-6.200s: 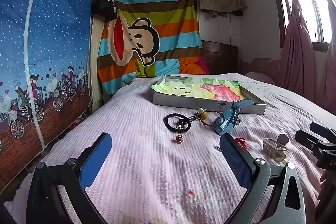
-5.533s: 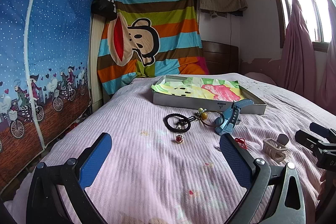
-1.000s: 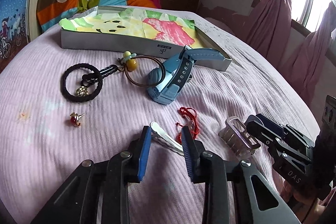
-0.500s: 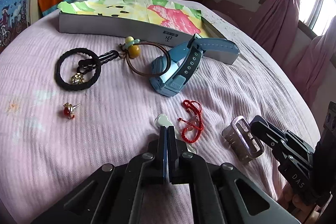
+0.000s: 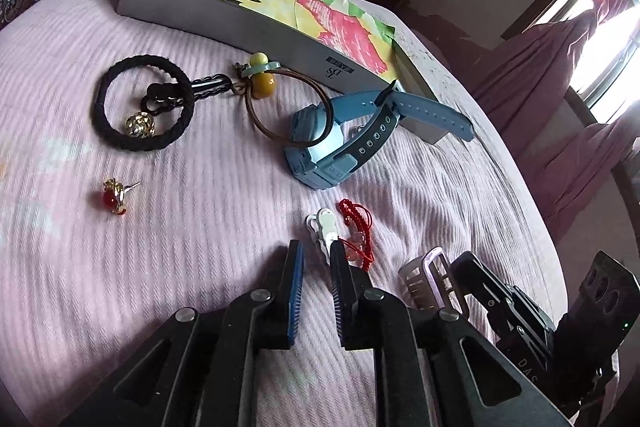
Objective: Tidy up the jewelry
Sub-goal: 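Carry the claw clip with the right tool while the left tool carries the white clip to the box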
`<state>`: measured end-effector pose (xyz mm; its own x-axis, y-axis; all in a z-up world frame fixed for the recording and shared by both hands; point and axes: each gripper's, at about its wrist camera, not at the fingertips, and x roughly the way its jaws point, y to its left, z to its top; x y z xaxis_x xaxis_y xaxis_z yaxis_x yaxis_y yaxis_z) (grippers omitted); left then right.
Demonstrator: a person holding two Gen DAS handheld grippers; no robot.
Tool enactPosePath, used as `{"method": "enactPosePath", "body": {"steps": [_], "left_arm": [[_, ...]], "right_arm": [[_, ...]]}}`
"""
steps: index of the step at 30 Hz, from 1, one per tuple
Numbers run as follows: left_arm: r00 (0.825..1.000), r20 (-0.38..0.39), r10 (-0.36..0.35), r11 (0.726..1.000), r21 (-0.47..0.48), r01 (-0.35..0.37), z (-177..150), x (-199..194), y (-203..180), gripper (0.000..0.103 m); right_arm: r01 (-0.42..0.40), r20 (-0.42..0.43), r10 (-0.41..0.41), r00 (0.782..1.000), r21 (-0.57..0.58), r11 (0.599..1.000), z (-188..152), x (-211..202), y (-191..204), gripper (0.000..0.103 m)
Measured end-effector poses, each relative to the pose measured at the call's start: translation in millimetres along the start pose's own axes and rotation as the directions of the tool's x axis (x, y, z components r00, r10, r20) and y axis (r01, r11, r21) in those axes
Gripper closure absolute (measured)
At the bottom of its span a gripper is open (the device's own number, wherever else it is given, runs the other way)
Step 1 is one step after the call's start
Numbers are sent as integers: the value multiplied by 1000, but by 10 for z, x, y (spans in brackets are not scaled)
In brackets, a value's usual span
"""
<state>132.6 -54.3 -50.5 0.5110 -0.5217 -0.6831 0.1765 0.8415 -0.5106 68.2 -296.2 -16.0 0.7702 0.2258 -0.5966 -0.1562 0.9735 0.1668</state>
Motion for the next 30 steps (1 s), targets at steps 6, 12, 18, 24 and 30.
{"method": "enactPosePath", "body": {"steps": [6,12,18,24,30], "left_arm": [[1000,-4,23,1000,7,-23,74,65,-55,83],[996,-32,77,997,18,-77,139,187,-104,83],[992,-49,119,991,59,-116,158,265,-184,86],[995,-33,90,993,73,-88,115,249,-185,95],[998,-1,62,996,67,-62,23,135,-151,95]], "right_arm": [[2,0,-2,1000,-1,1000,2,8,0,98],[0,-8,0,1000,5,1000,8,37,-18,98],[-13,-19,13,1000,28,1000,15,70,-40,98],[-17,-9,17,1000,28,999,20,46,-31,98],[-25,5,25,1000,26,999,22,21,-24,98]]}}
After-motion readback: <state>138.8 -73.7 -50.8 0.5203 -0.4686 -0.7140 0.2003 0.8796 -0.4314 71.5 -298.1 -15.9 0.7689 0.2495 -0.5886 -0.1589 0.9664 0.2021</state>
